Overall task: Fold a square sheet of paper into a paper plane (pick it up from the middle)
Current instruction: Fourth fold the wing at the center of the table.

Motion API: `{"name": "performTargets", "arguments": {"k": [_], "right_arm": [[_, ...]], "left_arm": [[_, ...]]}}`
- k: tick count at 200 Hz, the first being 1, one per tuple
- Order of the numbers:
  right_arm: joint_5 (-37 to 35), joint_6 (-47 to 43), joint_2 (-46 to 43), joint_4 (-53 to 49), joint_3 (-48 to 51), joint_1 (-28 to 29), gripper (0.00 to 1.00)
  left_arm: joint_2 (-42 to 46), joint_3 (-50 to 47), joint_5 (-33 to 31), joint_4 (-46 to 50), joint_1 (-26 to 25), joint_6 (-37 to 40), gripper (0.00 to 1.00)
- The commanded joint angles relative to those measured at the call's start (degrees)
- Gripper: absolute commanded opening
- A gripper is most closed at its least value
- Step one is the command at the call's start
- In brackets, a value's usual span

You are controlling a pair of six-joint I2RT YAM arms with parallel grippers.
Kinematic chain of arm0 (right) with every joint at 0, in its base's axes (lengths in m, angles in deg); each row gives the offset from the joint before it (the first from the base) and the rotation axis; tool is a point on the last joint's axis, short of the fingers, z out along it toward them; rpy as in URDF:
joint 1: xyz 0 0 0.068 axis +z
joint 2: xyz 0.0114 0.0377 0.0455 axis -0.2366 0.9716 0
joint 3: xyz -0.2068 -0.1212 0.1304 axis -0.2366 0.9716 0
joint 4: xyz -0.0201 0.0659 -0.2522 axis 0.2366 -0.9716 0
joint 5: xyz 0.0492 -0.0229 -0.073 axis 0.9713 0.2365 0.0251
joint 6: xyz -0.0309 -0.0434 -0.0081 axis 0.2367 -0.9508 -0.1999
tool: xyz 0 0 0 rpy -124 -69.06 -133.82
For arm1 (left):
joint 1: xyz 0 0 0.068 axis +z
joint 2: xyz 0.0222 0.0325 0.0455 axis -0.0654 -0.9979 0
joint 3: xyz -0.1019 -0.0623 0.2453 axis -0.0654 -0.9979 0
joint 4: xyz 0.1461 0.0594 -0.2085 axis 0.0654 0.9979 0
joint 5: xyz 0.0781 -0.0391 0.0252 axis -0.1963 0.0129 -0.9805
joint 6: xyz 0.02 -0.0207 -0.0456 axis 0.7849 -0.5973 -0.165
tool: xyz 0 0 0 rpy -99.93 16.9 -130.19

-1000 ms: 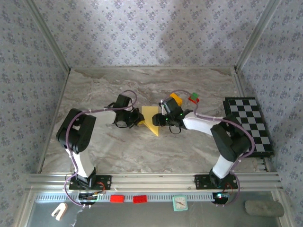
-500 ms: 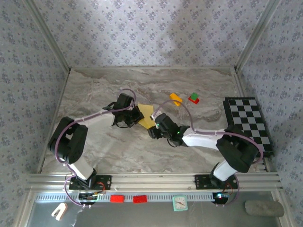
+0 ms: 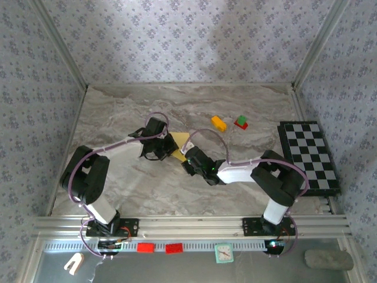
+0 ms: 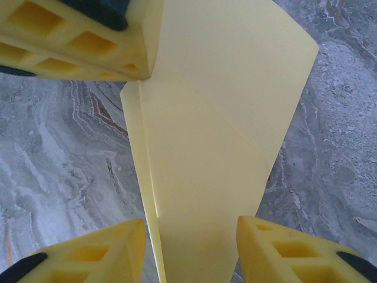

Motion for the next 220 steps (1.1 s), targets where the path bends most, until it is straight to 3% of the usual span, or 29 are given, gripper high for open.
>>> {"name": "performTargets", "arguments": {"k": [1,94,153,183,220], "right_arm": [[-2.6,-1.5,0.6,1.7,-1.1,0.4,0.43],[-3.4,-5.8,0.9,2.1,-0.4,0.4,0.19],[1.9,-4.3,-2.5,2.7,1.5,-0.7,0.15],[7.3,-5.0,-1.9,5.7,3.0,-2.4,0.15],[12.6,-4.8,-1.4,8.6,4.3,-4.3,0.15]], "left_arm": [[0.7,1.7,0.2,1.2,-0.5,-0.8,0.04],[1.6,2.5,1.0,1.6,0.1,-1.0,0.13],[10.0,-1.7,0.7,2.0,6.6,1.2,0.39],[13.1,-6.9,0.6,0.6,6.8,-0.2,0.39],[11.5,-13.0,3.0,-6.0,5.8,-3.4,0.31]]}}
